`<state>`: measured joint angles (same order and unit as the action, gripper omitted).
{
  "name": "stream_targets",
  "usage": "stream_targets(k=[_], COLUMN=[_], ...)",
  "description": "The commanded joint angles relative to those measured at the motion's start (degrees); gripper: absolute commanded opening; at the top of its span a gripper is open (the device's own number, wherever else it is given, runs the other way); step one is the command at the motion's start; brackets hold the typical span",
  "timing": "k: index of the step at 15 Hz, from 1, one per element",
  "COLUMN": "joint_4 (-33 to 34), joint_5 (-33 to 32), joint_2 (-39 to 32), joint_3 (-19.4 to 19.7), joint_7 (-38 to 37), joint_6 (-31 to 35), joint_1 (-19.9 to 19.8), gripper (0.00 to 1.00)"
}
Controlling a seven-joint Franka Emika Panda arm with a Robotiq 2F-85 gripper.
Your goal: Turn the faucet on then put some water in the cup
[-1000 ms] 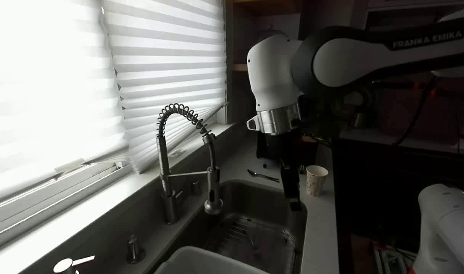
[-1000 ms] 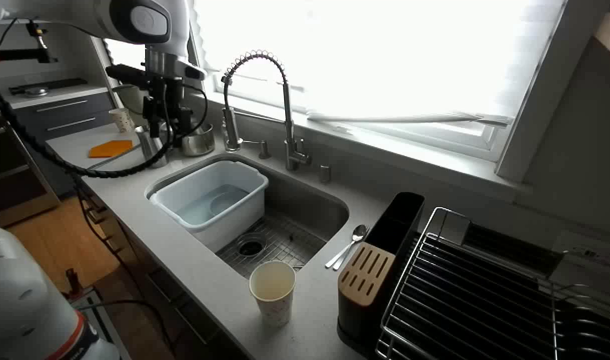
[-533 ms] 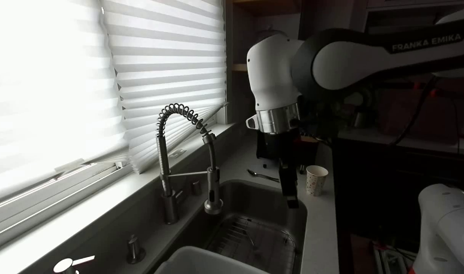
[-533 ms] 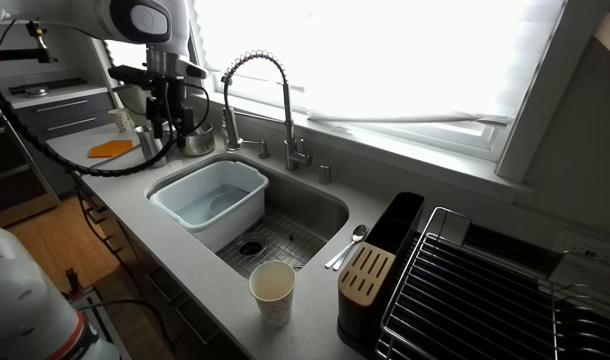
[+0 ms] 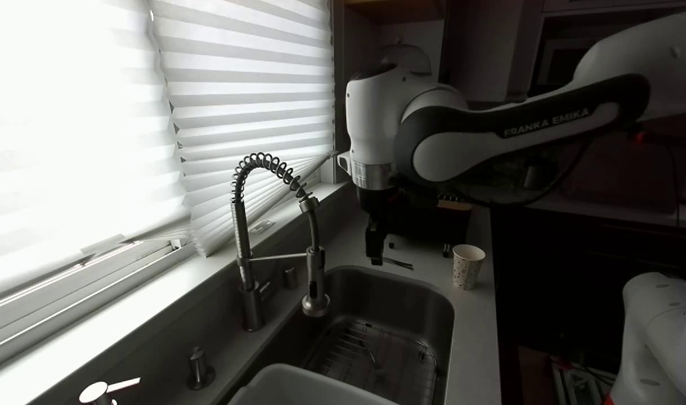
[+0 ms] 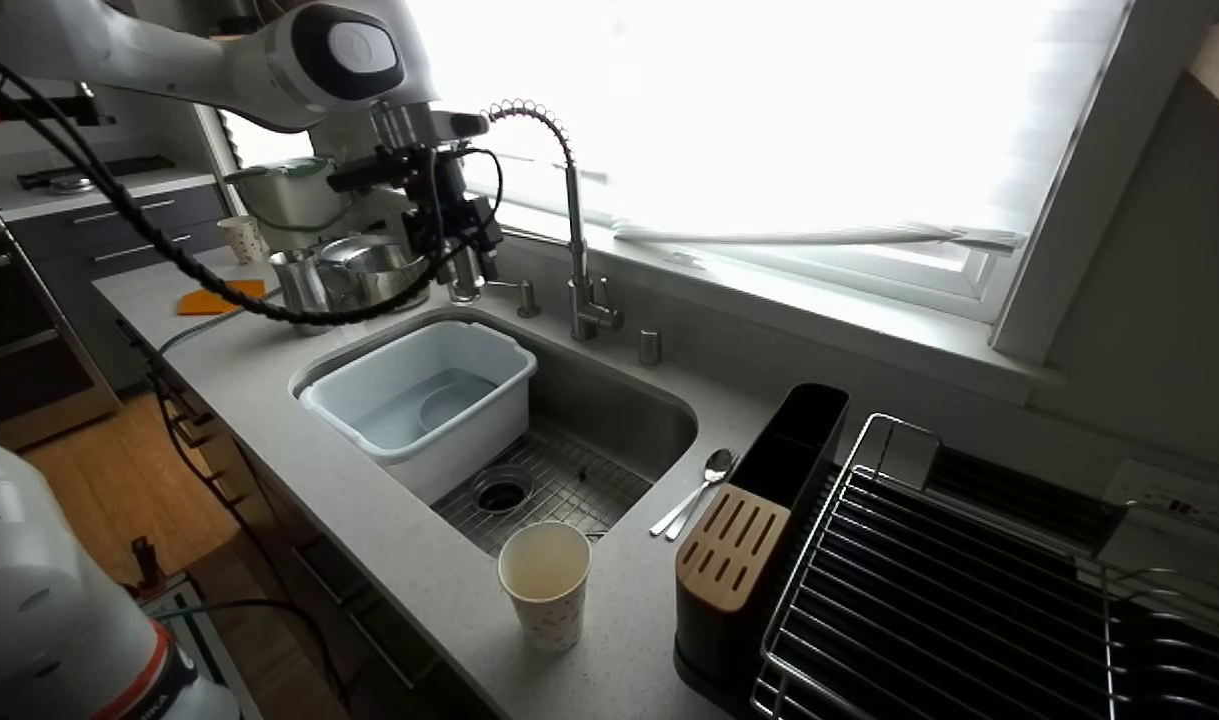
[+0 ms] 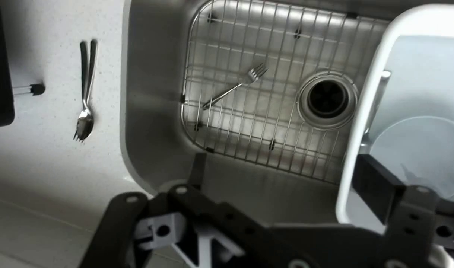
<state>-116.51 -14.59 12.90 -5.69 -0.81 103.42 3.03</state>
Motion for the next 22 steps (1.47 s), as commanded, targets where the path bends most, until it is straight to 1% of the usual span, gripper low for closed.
stream_targets(k=[1, 3, 5, 6, 8, 12, 15, 16, 19, 22], joint_4=[4.16, 5.33, 7.37, 4.87, 6.32, 7.17, 7.61, 8.23, 9.09, 10.23], joint_5=[-0.09, 4.22, 11.93, 6.63, 9.93, 10.65, 10.83, 12.27, 12.98, 15.59], joint_2=[-5.51, -7.71, -10.21, -7.46, -9.24, -9.98, -12.53, -13.62, -17.08, -20.72], joint_3=[3.45, 5.9, 8.02, 6.33, 7.56, 7.56, 7.12, 7.0, 6.4, 5.67], joint_7=[5.29, 11.23, 15.82, 11.63, 14.47, 14.77, 15.03, 16.46, 18.88, 22.85], joint_6=[7.05, 12.2, 14.32, 12.81, 14.03, 14.08, 19.39, 20.33, 25.57, 30.5], joint_1=[-1.68, -2.4, -3.15, -2.75, -3.42, -3.4, -3.07, -2.95, -2.88, -3.28], gripper=[1.0, 1.0, 1.0, 1.0, 1.0, 1.0, 1.0, 1.0, 1.0, 1.0])
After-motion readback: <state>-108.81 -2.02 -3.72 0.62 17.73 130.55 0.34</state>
